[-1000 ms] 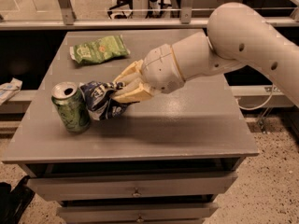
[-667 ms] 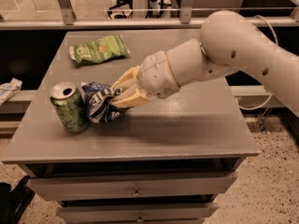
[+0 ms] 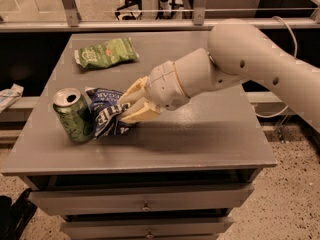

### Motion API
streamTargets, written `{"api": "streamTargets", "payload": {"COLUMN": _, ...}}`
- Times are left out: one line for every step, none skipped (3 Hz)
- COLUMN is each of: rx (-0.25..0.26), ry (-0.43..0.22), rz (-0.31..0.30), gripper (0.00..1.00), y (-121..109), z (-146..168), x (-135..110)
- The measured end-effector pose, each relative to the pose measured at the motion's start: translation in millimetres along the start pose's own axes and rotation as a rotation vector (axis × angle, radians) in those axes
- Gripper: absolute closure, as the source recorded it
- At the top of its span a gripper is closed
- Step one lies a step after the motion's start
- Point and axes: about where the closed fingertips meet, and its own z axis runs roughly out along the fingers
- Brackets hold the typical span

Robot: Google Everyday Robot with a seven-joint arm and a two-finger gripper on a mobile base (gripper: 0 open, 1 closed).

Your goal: Move blue chip bag near green can

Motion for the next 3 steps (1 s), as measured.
{"api": "streamTargets", "payload": {"rx": -0.018, "ry": 0.023, "rz": -0.008, "gripper": 0.06, "y": -1, "z": -3, "x": 5}}
{"api": "streamTargets", "payload": {"rx": -0.022, "ry": 0.06, "rz": -0.014, "gripper": 0.0, "y": -8, "z": -18, "x": 16}}
{"api": "streamTargets", "payload": {"rx": 0.012, "ry": 0.105, "rz": 0.026, "gripper": 0.0, "y": -30, "z": -56, "x": 44}}
